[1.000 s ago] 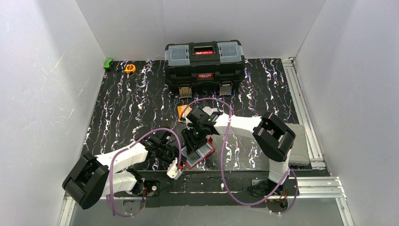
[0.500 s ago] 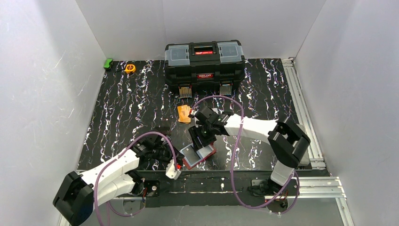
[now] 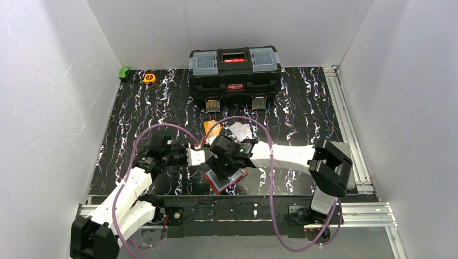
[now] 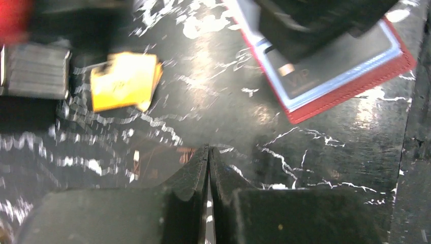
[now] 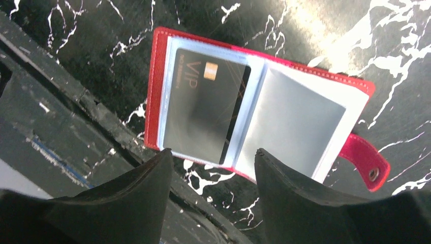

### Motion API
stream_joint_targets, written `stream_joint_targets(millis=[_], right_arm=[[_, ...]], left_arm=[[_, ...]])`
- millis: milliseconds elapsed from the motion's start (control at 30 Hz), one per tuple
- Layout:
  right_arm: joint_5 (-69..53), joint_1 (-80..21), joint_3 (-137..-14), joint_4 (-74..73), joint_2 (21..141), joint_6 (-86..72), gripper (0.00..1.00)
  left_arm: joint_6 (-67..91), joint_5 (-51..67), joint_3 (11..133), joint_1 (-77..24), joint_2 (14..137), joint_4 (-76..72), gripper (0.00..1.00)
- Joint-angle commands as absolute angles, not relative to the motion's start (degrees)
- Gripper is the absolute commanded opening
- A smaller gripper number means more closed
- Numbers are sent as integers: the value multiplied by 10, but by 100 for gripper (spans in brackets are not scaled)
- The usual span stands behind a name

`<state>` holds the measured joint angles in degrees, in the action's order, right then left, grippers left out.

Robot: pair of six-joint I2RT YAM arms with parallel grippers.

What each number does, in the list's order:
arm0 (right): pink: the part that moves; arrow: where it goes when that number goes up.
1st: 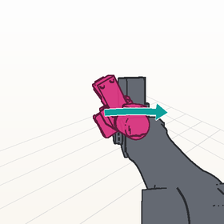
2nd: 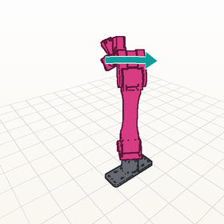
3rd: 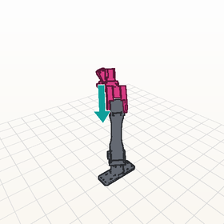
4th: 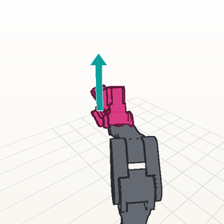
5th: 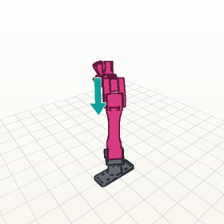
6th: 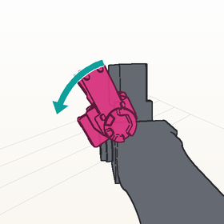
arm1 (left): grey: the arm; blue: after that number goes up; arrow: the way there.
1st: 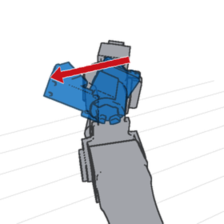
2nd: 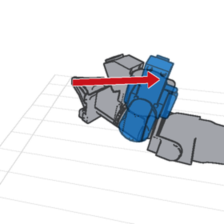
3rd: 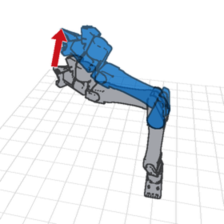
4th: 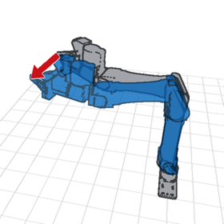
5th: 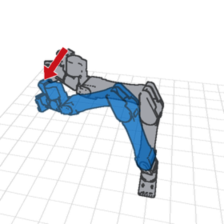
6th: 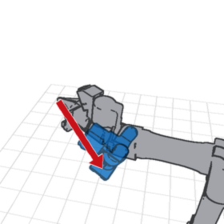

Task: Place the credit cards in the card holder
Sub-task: Insert the credit card into the card holder, then pick up the credit card from the center of the board.

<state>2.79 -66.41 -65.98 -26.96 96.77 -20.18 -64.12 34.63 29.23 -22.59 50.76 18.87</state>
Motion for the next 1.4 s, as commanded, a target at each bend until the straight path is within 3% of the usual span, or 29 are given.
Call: stream_joint_targets(millis=[0, 200, 967, 1200, 1367], right_arm=[[87, -688, -712, -297, 1002, -188, 68], [154, -722, -688, -291, 997, -181, 74], [205, -767, -726, -296, 1038, -148, 76], [106, -595, -813, -318, 955, -147, 76], [-32, -478, -902, -316, 992, -171, 81]], left_arm=[[-501, 350, 333, -143, 463, 243, 1], [-421, 371, 370, -74, 447, 297, 3], [-474, 420, 341, -75, 460, 266, 7], [-480, 422, 346, -75, 498, 235, 7], [-518, 426, 362, -75, 568, 173, 10]])
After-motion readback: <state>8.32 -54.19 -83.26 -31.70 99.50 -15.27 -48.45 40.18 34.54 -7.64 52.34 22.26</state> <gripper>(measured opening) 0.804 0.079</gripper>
